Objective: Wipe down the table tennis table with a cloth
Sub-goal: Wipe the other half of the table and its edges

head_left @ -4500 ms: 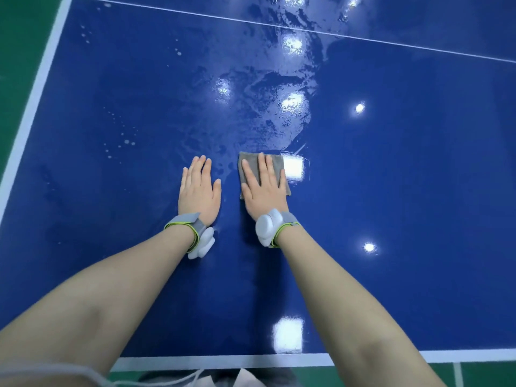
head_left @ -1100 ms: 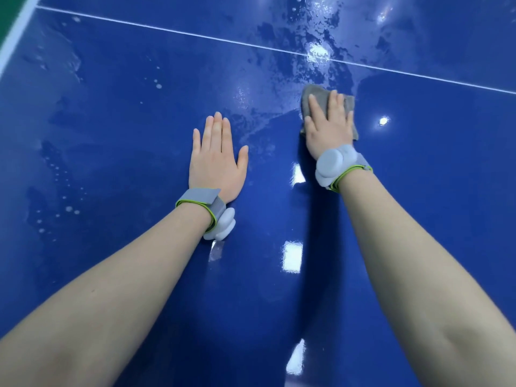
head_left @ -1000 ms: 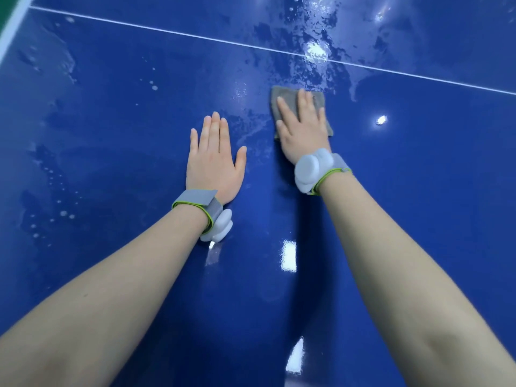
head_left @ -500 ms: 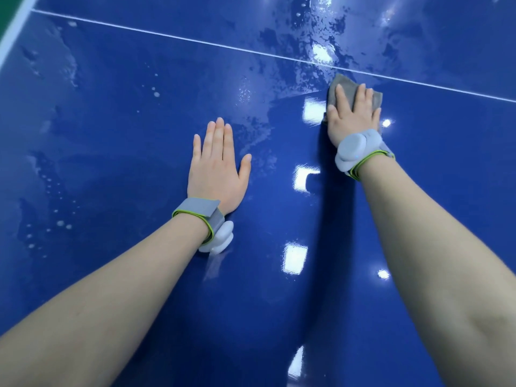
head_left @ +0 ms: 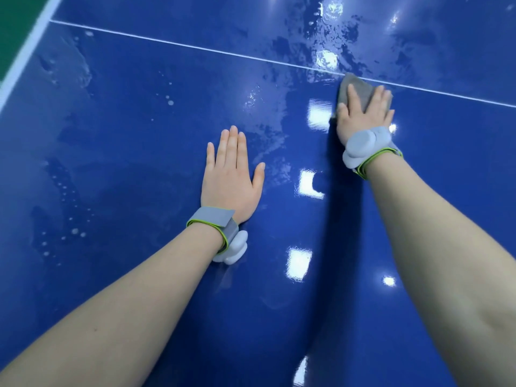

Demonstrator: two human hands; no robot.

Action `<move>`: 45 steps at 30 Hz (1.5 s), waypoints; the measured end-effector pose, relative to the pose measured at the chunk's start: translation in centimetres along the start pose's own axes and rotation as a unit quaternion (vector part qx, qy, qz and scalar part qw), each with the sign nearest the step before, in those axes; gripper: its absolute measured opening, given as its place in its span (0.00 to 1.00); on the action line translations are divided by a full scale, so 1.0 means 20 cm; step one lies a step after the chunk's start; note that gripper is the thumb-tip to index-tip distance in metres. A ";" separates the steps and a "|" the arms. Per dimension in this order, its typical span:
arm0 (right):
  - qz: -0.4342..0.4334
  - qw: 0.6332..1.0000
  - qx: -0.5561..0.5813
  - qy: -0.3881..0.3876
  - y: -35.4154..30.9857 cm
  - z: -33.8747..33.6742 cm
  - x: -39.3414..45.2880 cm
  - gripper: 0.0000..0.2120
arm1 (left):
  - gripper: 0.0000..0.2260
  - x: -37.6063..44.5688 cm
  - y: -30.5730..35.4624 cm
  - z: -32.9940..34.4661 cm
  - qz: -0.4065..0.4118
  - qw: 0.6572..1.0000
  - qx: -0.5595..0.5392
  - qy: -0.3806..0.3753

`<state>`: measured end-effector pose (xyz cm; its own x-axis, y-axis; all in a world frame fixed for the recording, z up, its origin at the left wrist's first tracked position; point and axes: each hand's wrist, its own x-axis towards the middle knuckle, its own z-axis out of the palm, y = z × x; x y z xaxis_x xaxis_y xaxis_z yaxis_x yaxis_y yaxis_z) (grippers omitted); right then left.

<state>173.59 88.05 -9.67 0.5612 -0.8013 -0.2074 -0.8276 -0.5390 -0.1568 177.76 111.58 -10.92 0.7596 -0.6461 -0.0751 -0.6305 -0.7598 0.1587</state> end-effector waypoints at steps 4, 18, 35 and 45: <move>0.022 1.000 -0.019 -0.004 -0.11 0.02 -0.02 0.25 | 0.29 0.01 0.01 0.00 0.004 1.000 -0.002 0.002; -0.155 0.987 -0.014 -0.050 -0.36 0.09 -0.26 0.24 | 0.26 -0.09 -0.18 -0.03 0.085 0.996 -0.018 -0.006; -0.238 0.967 -0.032 -0.083 -0.46 0.20 -0.80 0.24 | 0.32 -0.40 -0.44 -0.06 0.072 0.997 0.002 -0.027; -0.056 0.997 -0.022 -0.054 -0.40 0.23 -1.04 0.25 | 0.26 -0.56 -0.58 -0.09 0.106 0.993 0.010 -0.057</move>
<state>168.71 110.23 -8.57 0.6458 -0.7048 -0.2936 -0.7587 -0.6356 -0.1430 176.88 127.71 -10.05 0.5865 -0.7954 -0.1530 -0.7790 -0.6057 0.1625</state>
